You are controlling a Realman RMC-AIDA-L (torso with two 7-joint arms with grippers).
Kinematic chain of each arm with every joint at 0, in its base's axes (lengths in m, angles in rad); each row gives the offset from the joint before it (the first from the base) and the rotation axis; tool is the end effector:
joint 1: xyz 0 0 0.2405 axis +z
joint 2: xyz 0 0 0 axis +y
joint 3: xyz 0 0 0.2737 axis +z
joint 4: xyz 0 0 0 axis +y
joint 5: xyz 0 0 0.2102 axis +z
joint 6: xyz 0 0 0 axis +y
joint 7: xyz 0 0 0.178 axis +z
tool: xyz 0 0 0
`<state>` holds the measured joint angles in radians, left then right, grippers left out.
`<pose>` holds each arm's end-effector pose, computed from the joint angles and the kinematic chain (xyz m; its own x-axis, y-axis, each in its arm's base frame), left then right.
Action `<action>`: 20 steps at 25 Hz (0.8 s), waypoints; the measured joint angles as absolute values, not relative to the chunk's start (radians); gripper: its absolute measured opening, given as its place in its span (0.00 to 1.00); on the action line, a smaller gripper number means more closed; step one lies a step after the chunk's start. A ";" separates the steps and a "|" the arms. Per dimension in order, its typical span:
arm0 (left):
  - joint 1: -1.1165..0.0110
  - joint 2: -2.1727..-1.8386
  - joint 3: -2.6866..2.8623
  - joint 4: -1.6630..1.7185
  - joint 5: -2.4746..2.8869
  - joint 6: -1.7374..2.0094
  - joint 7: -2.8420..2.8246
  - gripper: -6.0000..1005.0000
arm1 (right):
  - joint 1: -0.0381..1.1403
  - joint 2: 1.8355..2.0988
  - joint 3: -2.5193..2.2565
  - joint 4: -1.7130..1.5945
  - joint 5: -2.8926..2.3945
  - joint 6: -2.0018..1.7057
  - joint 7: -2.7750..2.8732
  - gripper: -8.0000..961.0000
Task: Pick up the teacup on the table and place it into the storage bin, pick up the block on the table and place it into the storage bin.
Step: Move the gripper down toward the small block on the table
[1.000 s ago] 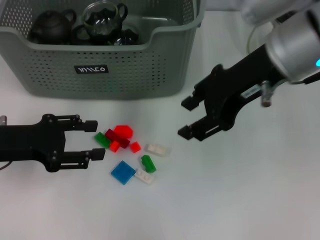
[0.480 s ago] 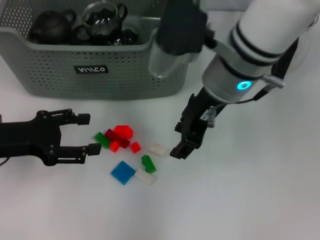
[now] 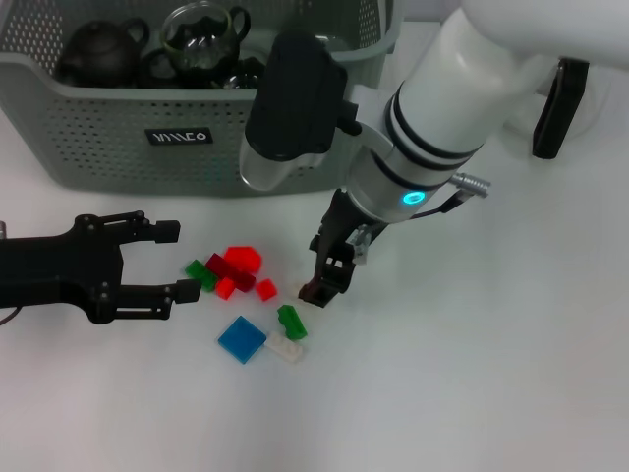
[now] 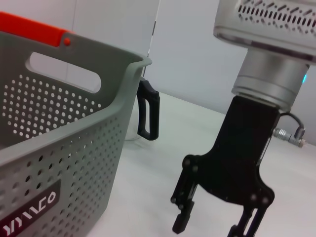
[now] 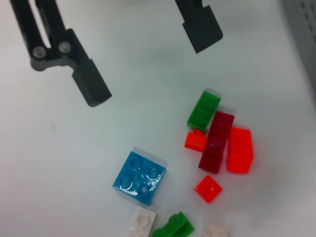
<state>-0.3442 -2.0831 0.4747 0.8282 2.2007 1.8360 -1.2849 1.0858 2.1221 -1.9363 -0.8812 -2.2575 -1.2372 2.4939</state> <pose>-0.3189 0.2707 0.0006 0.8138 0.3573 0.4584 0.4653 -0.8731 -0.1454 0.0934 0.3566 -0.1813 0.8859 -0.1508 0.4388 -0.1205 -0.9880 -0.0965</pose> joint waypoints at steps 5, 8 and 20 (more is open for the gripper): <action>-0.346 -2.083 0.476 0.828 2.201 1.836 -1.285 0.83 | 1.077 2.123 -1.983 -0.845 -2.221 -1.174 2.495 0.66; -0.348 -2.083 0.477 0.828 2.201 1.836 -1.285 0.83 | 1.075 2.123 -1.995 -0.822 -2.203 -1.156 2.488 0.66; -0.354 -2.087 0.482 0.828 2.201 1.826 -1.284 0.83 | 1.071 2.123 -2.042 -0.803 -2.186 -1.109 2.481 0.63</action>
<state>-0.3536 -2.0867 0.4818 0.8283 2.2013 1.8261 -1.2840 1.0707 2.1234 -2.0419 -0.8026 -2.1856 -1.1086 2.4811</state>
